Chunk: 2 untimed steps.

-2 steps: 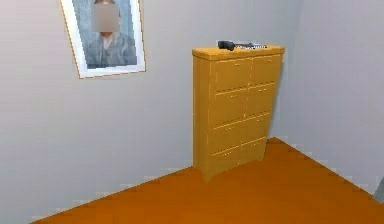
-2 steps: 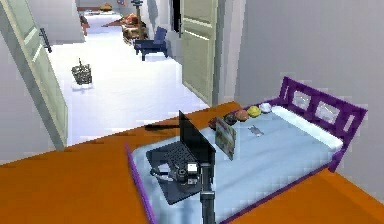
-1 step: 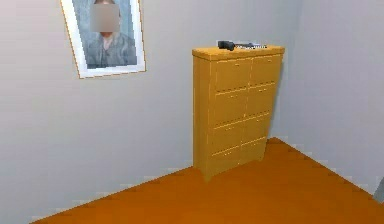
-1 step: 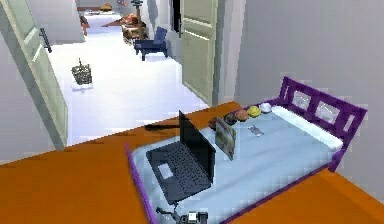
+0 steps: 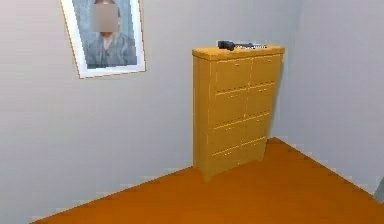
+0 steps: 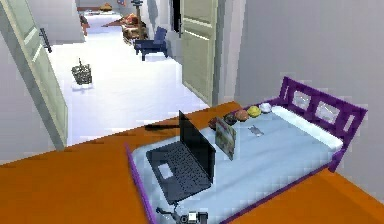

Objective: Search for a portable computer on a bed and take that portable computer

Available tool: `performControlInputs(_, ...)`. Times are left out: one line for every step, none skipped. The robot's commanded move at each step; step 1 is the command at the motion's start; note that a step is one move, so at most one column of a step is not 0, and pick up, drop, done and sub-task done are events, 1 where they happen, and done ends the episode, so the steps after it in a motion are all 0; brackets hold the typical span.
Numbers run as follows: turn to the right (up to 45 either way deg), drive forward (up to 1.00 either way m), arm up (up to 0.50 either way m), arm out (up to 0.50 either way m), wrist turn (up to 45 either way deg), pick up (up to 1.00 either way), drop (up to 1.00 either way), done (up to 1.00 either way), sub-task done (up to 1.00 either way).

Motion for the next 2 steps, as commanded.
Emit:
performControlInputs(0.0,0.0,0.1,0.0,0.0,0.0,0.0,0.0,0.0)
performControlInputs(0.0,0.0,0.0,0.0,0.0,0.0,0.0,1.0,0.0)
